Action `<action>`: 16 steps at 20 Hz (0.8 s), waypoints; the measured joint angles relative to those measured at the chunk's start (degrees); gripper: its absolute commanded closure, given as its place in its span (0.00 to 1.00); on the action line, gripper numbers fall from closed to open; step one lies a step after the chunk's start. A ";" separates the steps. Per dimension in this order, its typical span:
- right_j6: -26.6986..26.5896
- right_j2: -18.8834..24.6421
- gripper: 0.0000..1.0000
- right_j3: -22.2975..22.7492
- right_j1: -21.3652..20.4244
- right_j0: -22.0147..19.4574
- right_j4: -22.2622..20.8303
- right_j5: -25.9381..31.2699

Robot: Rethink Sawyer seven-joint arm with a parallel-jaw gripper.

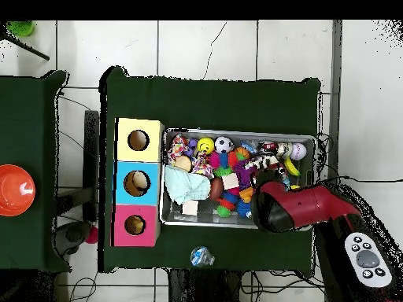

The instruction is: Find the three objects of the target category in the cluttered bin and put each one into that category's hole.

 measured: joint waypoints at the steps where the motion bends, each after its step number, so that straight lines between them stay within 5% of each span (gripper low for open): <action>1: 0.00 0.84 1.00 0.02 -0.06 -0.48 -0.19 0.38; 16: 0.00 8.83 1.00 0.62 -0.90 -3.62 -1.52 5.04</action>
